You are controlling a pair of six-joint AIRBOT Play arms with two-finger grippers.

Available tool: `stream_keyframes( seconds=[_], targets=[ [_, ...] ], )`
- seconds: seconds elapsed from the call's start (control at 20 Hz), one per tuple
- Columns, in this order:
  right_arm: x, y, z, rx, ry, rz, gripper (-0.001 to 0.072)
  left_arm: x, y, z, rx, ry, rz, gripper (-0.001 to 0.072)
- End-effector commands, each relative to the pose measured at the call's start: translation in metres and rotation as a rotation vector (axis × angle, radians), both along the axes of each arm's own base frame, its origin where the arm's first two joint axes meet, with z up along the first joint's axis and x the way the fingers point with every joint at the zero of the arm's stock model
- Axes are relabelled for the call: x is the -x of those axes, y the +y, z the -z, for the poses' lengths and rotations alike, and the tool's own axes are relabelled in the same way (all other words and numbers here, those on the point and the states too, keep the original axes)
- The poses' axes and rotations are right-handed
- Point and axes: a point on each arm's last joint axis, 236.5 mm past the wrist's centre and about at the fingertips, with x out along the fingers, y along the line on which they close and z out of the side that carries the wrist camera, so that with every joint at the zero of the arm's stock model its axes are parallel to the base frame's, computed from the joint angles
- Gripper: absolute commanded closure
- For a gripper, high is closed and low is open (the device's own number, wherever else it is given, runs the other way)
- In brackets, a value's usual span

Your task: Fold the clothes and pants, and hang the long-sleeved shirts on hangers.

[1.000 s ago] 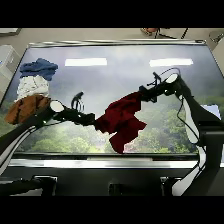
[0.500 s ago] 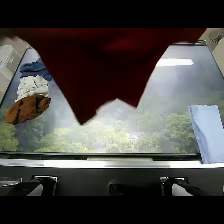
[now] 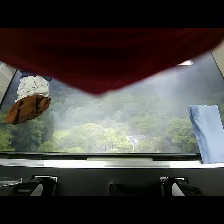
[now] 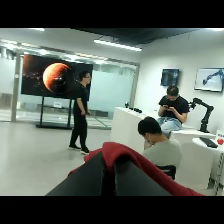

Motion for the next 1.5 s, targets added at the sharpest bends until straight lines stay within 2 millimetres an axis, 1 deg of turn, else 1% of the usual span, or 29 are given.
stream_keyframes(
  seconds=[0.0, 0.1, 0.15, 0.2, 0.25, 0.3, 0.35, 0.4, 0.45, 0.5, 0.55, 0.6, 0.65, 0.7, 0.75, 0.8, 0.85, 0.9, 1.0, 1.05, 1.1, 1.2, 1.25, 1.35, 1.4, 1.45],
  targets=[
    [-0.010, -0.014, -0.008, -0.034, -0.038, 0.041, 0.0675, -0.031, 0.002, 0.032, -0.045, 0.129, -0.023, 0.0683],
    [-0.047, -0.025, 0.005, -0.090, -0.010, 0.039, 0.0675, -0.072, 0.005, 0.085, -0.100, 0.319, -0.043, 0.0683],
    [-0.072, -0.032, 0.016, -0.134, 0.012, 0.035, 0.0675, -0.093, 0.007, 0.116, -0.119, 0.417, -0.046, 0.0683],
    [-0.099, -0.039, 0.030, -0.177, 0.040, 0.030, 0.0675, -0.114, 0.007, 0.152, -0.131, 0.519, -0.041, 0.0683],
    [-0.133, -0.047, 0.050, -0.227, 0.079, 0.024, 0.0675, -0.133, 0.007, 0.186, -0.134, 0.609, -0.032, 0.0683],
    [-0.166, -0.054, 0.076, -0.285, 0.129, 0.020, 0.0675, -0.152, 0.006, 0.227, -0.134, 0.704, -0.022, 0.0683],
    [-0.202, -0.060, 0.112, -0.362, 0.204, 0.007, 0.0675, -0.169, 0.006, 0.271, -0.133, 0.805, -0.014, 0.0683],
    [-0.234, -0.063, 0.151, -0.436, 0.283, -0.007, 0.0675, -0.181, 0.006, 0.314, -0.130, 0.899, -0.008, 0.0683],
    [-0.265, -0.063, 0.197, -0.515, 0.379, -0.023, 0.0675, -0.190, 0.005, 0.361, -0.121, 1.001, 0.004, 0.0683],
    [-0.288, -0.060, 0.242, -0.586, 0.481, -0.039, 0.0675, -0.194, 0.001, 0.403, -0.101, 1.090, 0.026, 0.0683],
    [-0.304, -0.054, 0.293, -0.655, 0.608, -0.055, 0.0675, -0.194, -0.004, 0.443, -0.074, 1.180, 0.052, 0.0683],
    [-0.311, -0.044, 0.342, -0.712, 0.748, -0.074, 0.0675, -0.191, -0.012, 0.481, -0.034, 1.275, 0.087, 0.0682],
    [-0.310, -0.033, 0.384, -0.747, 0.881, -0.092, 0.0675, -0.186, -0.020, 0.512, 0.007, 1.352, 0.117, 0.0683],
    [-0.302, -0.021, 0.427, -0.769, 1.028, -0.113, 0.0675, -0.180, -0.027, 0.539, 0.049, 1.423, 0.145, 0.0682],
    [-0.289, -0.010, 0.461, -0.781, 1.161, -0.129, 0.0675, -0.175, -0.033, 0.560, 0.082, 1.480, 0.163, 0.0682],
    [-0.271, -0.003, 0.492, -0.776, 1.298, -0.139, 0.0675, -0.171, -0.036, 0.574, 0.105, 1.519, 0.174, 0.0683],
    [-0.257, 0.001, 0.512, -0.755, 1.396, -0.147, 0.0673, -0.170, -0.037, 0.584, 0.115, 1.544, 0.177, 0.0682],
    [-0.245, 0.004, 0.524, -0.729, 1.464, -0.161, 0.0607, -0.170, -0.037, 0.588, 0.116, 1.553, 0.177, 0.0683],
    [-0.221, 0.006, 0.531, -0.638, 1.558, -0.205, 0.0130, -0.171, -0.036, 0.587, 0.117, 1.550, 0.175, 0.0683],
    [-0.206, 0.004, 0.535, -0.585, 1.616, -0.215, 0.0113, -0.170, -0.036, 0.586, 0.106, 1.546, 0.179, 0.0682],
    [-0.187, 0.003, 0.540, -0.543, 1.698, -0.217, 0.0112, -0.170, -0.036, 0.586, 0.105, 1.546, 0.181, 0.0683],
    [-0.143, 0.016, 0.548, -0.462, 1.869, -0.298, 0.0112, -0.168, -0.037, 0.586, 0.102, 1.553, 0.185, 0.0682],
    [-0.119, 0.029, 0.556, -0.429, 1.936, -0.344, 0.0112, -0.168, -0.037, 0.586, 0.103, 1.554, 0.185, 0.0682],
    [-0.079, 0.060, 0.583, -0.440, 1.988, -0.351, 0.0110, -0.168, -0.037, 0.586, 0.102, 1.554, 0.185, 0.0682],
    [-0.052, 0.078, 0.602, -0.466, 2.006, -0.341, 0.0079, -0.168, -0.037, 0.586, 0.102, 1.554, 0.185, 0.0682],
    [-0.023, 0.096, 0.620, -0.501, 2.020, -0.341, 0.0024, -0.168, -0.037, 0.586, 0.102, 1.553, 0.185, 0.0682]
  ],
)
